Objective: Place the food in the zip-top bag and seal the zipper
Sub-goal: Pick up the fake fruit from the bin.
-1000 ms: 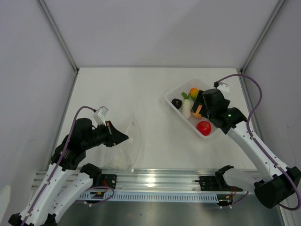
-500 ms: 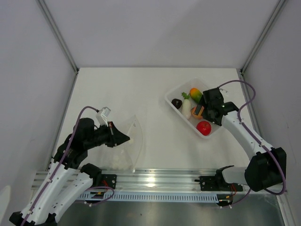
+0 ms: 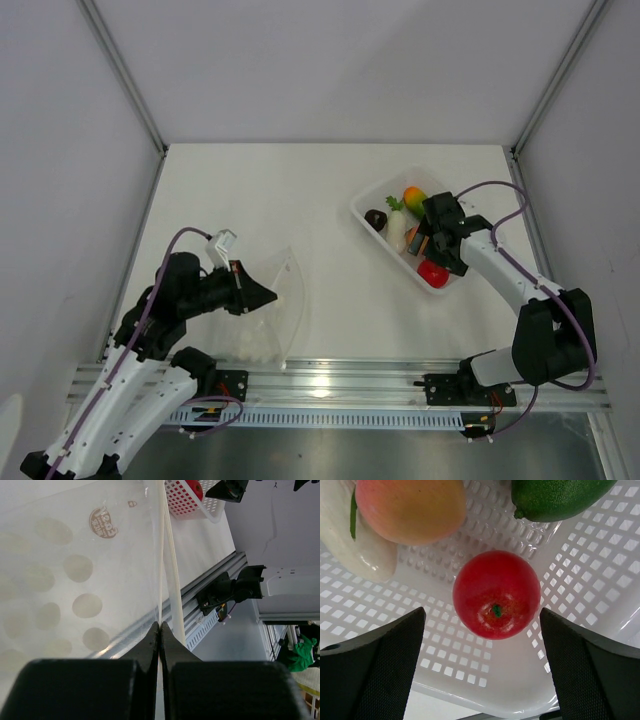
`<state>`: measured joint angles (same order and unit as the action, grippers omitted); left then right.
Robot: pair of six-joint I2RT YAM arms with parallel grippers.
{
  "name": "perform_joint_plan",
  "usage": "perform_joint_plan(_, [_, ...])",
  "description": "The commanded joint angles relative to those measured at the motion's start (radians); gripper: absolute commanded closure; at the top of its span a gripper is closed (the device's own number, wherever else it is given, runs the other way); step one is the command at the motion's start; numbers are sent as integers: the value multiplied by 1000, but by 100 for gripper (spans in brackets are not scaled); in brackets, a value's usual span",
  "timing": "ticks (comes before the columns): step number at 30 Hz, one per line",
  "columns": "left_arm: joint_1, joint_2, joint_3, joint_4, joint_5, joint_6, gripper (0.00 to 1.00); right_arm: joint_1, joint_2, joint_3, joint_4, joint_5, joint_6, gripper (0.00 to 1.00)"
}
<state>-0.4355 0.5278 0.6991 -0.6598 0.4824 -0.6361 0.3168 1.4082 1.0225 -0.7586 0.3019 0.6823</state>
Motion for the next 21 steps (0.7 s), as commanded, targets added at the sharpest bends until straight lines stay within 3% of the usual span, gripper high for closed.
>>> perform_joint_plan(1, [6,-17,-6,28,19,0,100,-1,6,-12,-16,13,34,4])
perform_joint_plan(15, [6,-17,-20,28,22,-8,100,-2,32,-71,16,-27,77,4])
perform_joint_plan(21, [6,-17,-24,28,19,-11,99,-2,43,-75,41,-27,69,11])
